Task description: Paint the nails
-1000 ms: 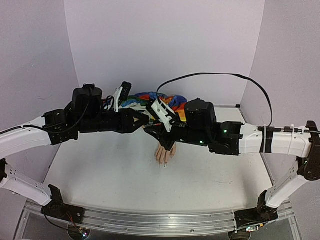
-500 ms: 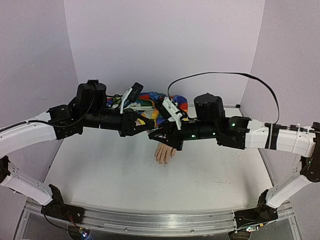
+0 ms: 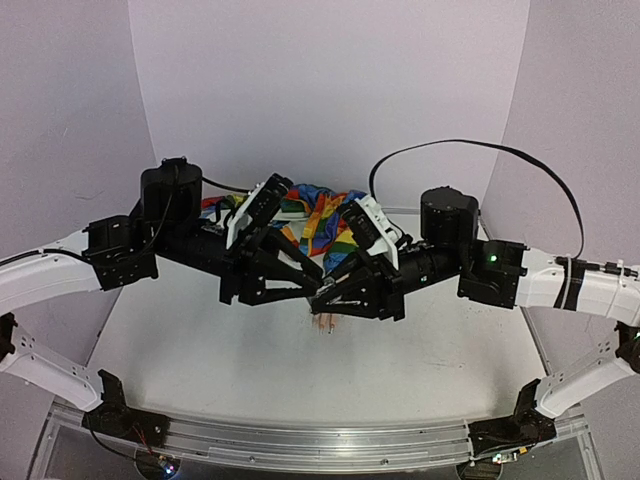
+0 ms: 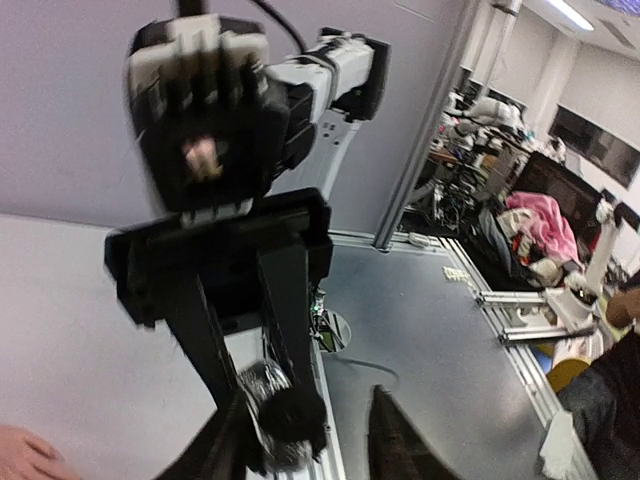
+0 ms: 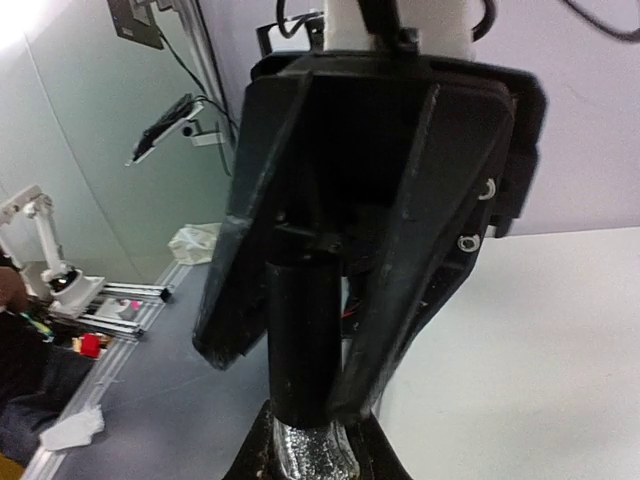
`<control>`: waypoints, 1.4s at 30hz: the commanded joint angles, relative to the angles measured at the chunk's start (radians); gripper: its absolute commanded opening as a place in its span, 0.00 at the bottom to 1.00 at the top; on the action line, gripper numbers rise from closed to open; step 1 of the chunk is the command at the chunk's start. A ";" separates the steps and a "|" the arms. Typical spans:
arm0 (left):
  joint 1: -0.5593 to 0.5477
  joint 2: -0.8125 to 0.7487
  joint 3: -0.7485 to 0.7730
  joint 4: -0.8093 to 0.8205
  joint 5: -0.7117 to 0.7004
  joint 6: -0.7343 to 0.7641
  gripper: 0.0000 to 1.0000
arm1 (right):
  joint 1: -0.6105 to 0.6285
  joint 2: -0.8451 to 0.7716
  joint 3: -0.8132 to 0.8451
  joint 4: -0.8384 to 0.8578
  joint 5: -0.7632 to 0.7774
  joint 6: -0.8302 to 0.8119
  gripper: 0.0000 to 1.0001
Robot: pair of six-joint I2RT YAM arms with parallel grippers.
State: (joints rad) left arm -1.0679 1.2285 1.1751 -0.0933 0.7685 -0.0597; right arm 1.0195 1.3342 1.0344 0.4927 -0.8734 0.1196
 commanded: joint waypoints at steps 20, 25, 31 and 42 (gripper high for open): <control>0.044 -0.051 -0.052 -0.161 -0.887 -0.574 0.99 | -0.017 0.172 0.096 -0.009 0.824 -0.145 0.00; 0.080 -0.049 -0.054 -0.159 -0.833 -0.574 0.95 | -0.004 0.196 0.110 0.003 0.820 -0.127 0.00; 0.083 0.011 -0.005 -0.153 -0.773 -0.550 0.86 | 0.013 0.192 0.130 -0.005 0.832 -0.130 0.00; 0.083 0.073 0.042 -0.113 -0.748 -0.529 0.65 | 0.030 0.197 0.129 -0.007 0.832 -0.144 0.00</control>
State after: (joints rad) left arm -0.9871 1.2972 1.1477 -0.2729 0.0093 -0.6064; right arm 1.0420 1.5375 1.1191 0.4416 -0.0578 -0.0261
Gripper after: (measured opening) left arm 0.690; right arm 0.163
